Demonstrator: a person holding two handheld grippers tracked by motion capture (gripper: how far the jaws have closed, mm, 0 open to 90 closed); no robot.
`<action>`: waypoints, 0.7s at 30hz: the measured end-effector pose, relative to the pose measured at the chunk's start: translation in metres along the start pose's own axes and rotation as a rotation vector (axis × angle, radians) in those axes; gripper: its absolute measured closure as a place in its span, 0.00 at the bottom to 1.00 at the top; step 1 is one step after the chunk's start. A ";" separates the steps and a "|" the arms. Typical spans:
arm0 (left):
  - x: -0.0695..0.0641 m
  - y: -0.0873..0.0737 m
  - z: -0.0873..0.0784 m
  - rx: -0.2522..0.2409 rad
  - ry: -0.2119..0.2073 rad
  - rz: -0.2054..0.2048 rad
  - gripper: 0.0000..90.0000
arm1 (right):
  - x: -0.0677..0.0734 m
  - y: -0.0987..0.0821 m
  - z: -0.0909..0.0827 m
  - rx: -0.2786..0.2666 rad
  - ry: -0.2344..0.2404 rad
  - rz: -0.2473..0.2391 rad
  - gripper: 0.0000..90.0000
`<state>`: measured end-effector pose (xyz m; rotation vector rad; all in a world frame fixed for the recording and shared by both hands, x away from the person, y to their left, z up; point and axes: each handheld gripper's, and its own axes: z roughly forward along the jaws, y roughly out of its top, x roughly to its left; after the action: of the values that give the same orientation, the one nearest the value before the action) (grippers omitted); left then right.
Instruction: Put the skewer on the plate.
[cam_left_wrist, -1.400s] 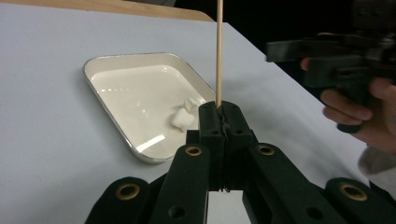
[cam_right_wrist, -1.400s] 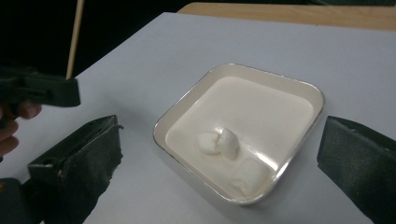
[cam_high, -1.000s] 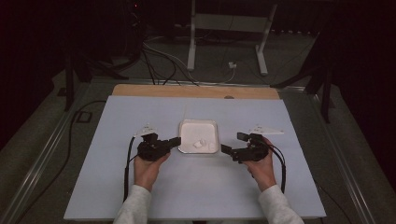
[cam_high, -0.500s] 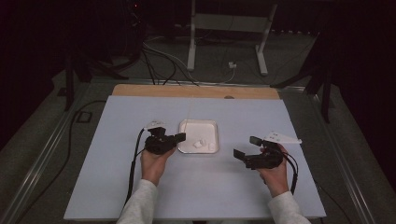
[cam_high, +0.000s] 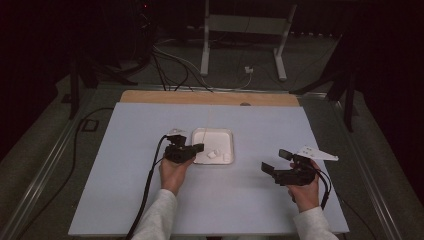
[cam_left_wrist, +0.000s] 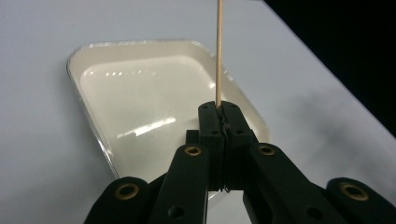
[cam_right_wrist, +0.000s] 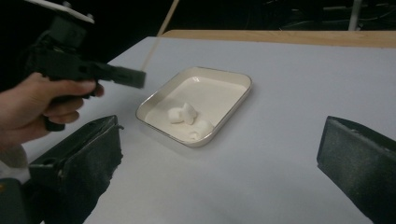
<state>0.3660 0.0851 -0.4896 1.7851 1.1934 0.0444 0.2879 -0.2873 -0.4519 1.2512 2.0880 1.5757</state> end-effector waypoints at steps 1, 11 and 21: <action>0.000 -0.001 0.003 0.006 0.009 -0.003 1.00 | 0.000 0.000 0.000 -0.002 0.001 -0.002 0.00; 0.002 -0.011 0.022 0.084 0.061 -0.062 1.00 | 0.000 0.001 -0.003 -0.011 0.004 0.004 0.00; 0.009 -0.020 0.023 0.103 0.063 -0.107 0.99 | 0.001 0.001 -0.001 -0.004 0.011 0.001 0.00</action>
<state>0.3681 0.0776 -0.5197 1.8174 1.3560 -0.0244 0.2870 -0.2867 -0.4508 1.2449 2.0905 1.5903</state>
